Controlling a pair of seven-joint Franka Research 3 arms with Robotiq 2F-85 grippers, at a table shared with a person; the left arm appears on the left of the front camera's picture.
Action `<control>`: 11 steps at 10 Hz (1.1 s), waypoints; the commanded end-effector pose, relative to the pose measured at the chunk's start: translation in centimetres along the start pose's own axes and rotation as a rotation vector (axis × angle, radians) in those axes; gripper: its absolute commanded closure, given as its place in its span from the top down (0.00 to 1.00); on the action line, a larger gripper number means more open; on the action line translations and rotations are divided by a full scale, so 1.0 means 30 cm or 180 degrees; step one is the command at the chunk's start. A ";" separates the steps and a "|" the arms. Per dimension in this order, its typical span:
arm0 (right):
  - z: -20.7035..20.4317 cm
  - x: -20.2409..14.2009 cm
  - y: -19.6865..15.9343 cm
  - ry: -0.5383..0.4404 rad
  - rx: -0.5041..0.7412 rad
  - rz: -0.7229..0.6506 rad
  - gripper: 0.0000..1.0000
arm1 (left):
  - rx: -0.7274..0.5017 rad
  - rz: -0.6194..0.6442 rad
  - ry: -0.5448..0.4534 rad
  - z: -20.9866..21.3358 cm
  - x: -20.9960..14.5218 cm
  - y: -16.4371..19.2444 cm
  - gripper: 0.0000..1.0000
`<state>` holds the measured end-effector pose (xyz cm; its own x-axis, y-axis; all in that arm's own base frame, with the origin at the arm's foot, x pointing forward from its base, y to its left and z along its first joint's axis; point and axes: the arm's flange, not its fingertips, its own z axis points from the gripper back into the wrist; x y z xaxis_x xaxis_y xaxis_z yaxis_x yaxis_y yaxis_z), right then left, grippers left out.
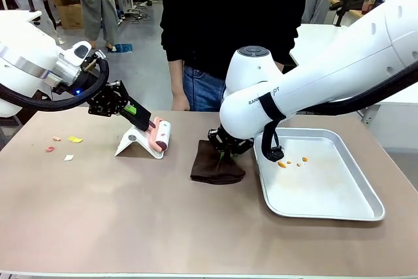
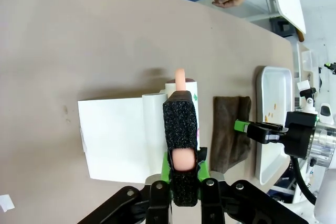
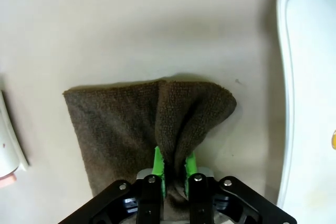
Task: Clean the surface of the table.
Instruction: Hold the Lint Roller with your left hand and the towel with your right hand.
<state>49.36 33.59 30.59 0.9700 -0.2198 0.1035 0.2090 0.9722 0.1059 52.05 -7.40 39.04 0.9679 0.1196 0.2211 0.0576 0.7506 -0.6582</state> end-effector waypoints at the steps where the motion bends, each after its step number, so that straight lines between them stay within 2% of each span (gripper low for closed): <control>1: -0.042 -0.003 -0.028 0.0059 0.0008 -0.0066 0.00 | -0.0041 -0.0036 -0.0089 -0.012 -0.005 -0.009 0.00; 4: -0.023 0.000 -0.040 0.0086 0.0106 -0.0055 0.00 | -0.0091 -0.0064 -0.0114 0.001 -0.014 -0.016 0.00; 6: 0.052 0.003 -0.111 0.0122 0.0513 -0.0064 0.00 | -0.0253 -0.0129 -0.0201 0.054 -0.033 -0.027 0.00; 9: 0.235 -0.040 -0.335 -0.0058 0.1765 0.0096 0.00 | -0.0710 -0.0264 -0.0325 0.215 -0.099 -0.030 0.00; 10: 0.271 -0.052 -0.401 0.0069 0.2132 0.0178 0.00 | -0.0831 -0.0303 -0.0330 0.265 -0.122 -0.018 0.00; 11: 0.289 -0.063 -0.460 0.0217 0.2605 0.0257 0.00 | -0.0991 -0.0321 -0.0310 0.324 -0.150 -0.001 0.09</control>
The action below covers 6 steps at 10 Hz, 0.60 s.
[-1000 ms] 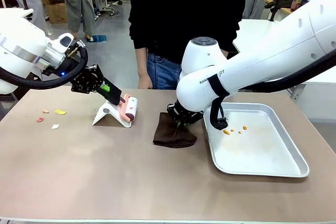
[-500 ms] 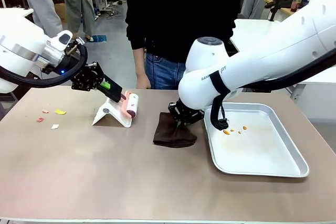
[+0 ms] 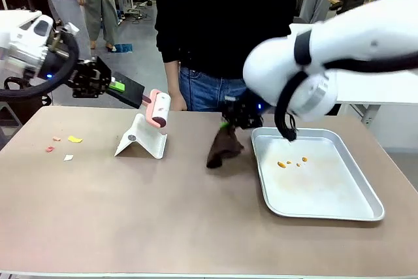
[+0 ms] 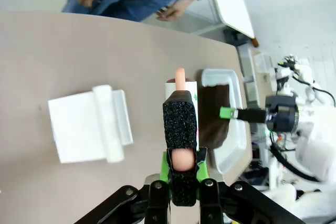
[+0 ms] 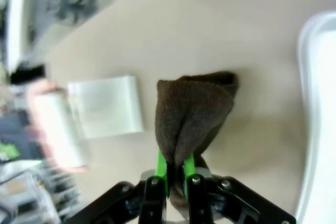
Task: Clean the surface of the table.
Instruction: Hold the Lint Roller with your left hand and the towel with your right hand.
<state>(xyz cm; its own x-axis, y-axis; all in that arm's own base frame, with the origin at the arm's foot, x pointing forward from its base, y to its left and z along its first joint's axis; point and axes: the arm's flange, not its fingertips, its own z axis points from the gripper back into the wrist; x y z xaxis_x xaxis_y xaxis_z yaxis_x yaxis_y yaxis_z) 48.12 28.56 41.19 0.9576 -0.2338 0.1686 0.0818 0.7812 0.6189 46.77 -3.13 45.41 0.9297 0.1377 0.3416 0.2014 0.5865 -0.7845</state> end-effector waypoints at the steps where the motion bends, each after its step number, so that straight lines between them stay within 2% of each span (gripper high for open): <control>1: 0.148 -0.106 -0.352 0.0547 0.1170 0.0088 0.00 | -0.0360 -0.0094 -0.0050 0.109 -0.068 0.035 0.09; 4: 0.259 -0.141 -0.498 0.0757 0.1928 0.0149 0.00 | -0.0620 -0.0038 -0.0273 0.322 -0.170 0.106 0.09; 5: 0.296 -0.156 -0.550 0.0786 0.2039 0.0109 0.00 | -0.0716 0.0023 -0.0325 0.393 -0.205 0.150 0.09; 6: 0.341 -0.172 -0.609 0.0675 0.2130 0.0007 0.00 | -0.0858 0.0085 -0.0329 0.463 -0.238 0.202 0.09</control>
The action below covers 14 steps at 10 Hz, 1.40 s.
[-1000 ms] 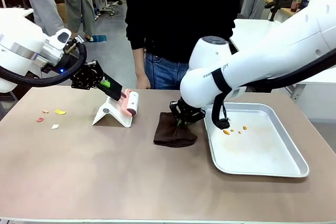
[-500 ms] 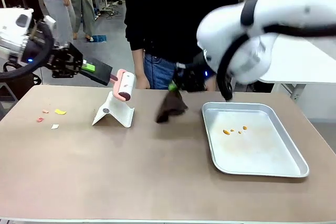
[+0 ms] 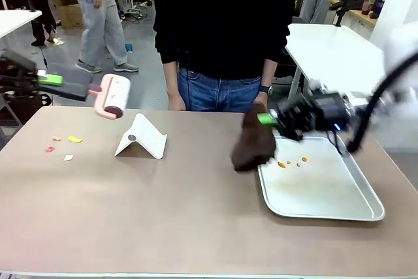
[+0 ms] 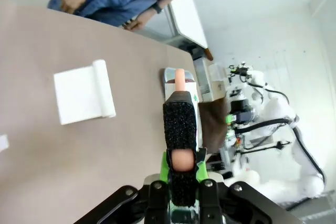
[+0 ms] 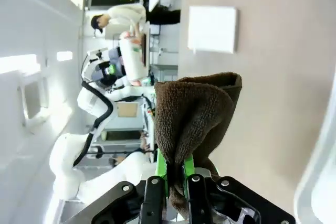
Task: Clean the surface of the table.
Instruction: Hold the Lint Roller with your left hand and the towel with your right hand.
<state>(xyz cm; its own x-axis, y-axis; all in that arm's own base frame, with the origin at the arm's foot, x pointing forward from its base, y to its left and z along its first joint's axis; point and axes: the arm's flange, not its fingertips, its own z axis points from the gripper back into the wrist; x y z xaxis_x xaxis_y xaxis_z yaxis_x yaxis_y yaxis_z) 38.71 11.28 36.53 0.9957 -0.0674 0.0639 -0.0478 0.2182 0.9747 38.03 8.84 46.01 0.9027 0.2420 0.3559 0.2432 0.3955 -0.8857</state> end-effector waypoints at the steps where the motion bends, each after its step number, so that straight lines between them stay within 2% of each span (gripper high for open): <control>1: 0.121 -0.018 -0.018 -0.0096 0.0020 -0.0020 0.00 | -0.0277 0.0017 -0.0040 0.127 -0.045 0.066 0.09; 4: 0.382 -0.117 -0.061 -0.0810 0.0171 -0.0137 0.00 | -0.0565 -0.0045 0.0317 0.369 -0.090 0.225 0.09; 5: 0.740 -0.227 -0.079 -0.1262 0.0277 -0.0310 0.00 | -0.0280 0.0369 -0.0172 0.648 -0.143 0.367 0.09; 6: 0.753 -0.231 -0.082 -0.1259 0.0264 -0.0303 0.00 | -0.0281 0.0342 -0.0181 0.658 -0.145 0.374 0.09; 7: 0.810 -0.258 -0.093 -0.1267 0.0438 -0.0190 0.00 | -0.0411 0.0109 -0.0172 0.667 -0.150 0.393 0.09; 8: 0.796 -0.265 -0.091 -0.1285 0.0343 -0.0261 0.00 | -0.0267 0.0454 -0.0321 0.604 -0.130 0.394 0.09; 9: 0.755 -0.263 -0.085 -0.1320 0.0066 -0.0323 0.00 | 0.0040 0.0513 -0.0035 0.516 -0.115 0.384 0.09; 10: 0.733 -0.255 -0.083 -0.1300 -0.0041 -0.0343 0.00 | 0.0007 0.0469 -0.0011 0.486 -0.090 0.392 0.09; 11: 0.708 -0.243 -0.092 -0.1270 -0.0062 -0.0336 0.00 | -0.0115 0.0454 -0.0215 0.650 -0.170 0.426 0.09; 12: 0.938 -0.150 -0.123 -0.1385 0.0153 -0.0261 0.00 | -0.0115 0.0454 -0.0215 0.650 -0.170 0.426 0.09; 14: 0.938 -0.150 -0.123 -0.1385 0.0153 -0.0261 0.00 | -0.0115 0.0454 -0.0215 0.650 -0.170 0.426 0.09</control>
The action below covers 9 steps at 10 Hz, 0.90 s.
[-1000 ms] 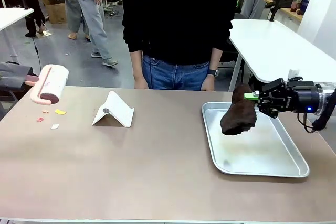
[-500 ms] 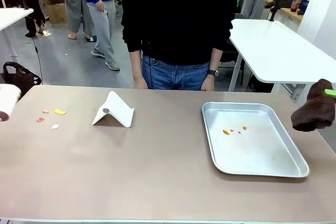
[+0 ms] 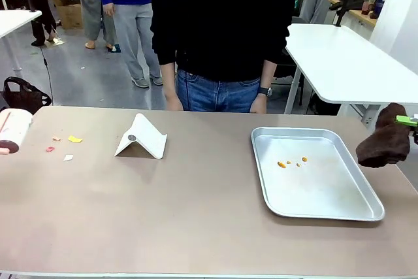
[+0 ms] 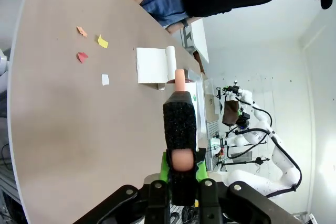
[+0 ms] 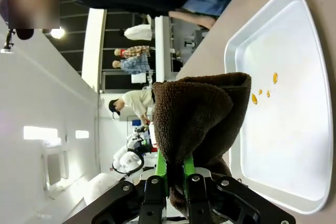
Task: Clean the surface of the table.
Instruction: Hold the Lint Roller with your left hand and the towel with your right hand, then if a person points to the right, clean the right side of the table with your right hand, and if they point to the left, clean the left side with your left hand.
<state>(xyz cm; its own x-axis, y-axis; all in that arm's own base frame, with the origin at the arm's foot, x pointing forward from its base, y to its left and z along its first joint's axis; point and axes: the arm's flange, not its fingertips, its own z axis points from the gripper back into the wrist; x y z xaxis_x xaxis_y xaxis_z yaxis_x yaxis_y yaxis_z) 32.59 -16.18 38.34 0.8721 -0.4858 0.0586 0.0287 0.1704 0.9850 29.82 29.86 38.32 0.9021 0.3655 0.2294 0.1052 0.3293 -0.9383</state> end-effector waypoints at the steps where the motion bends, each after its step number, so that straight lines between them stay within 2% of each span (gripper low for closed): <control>1: 0.021 -0.005 0.008 -0.0010 0.0077 0.0003 0.00 | -0.0053 -0.0056 0.0025 0.008 -0.002 -0.011 0.09; 9: 0.021 -0.005 0.008 -0.0010 0.0077 0.0003 0.00 | -0.0053 -0.0056 0.0025 0.008 -0.002 -0.011 0.09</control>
<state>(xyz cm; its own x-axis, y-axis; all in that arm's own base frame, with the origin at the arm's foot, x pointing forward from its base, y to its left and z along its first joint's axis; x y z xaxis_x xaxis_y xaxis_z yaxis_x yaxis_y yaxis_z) 32.34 -16.59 38.37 0.8669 -0.4951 0.0577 0.0276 0.1632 0.9862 29.75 29.85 38.36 0.9025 0.3647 0.2290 0.1070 0.3251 -0.9396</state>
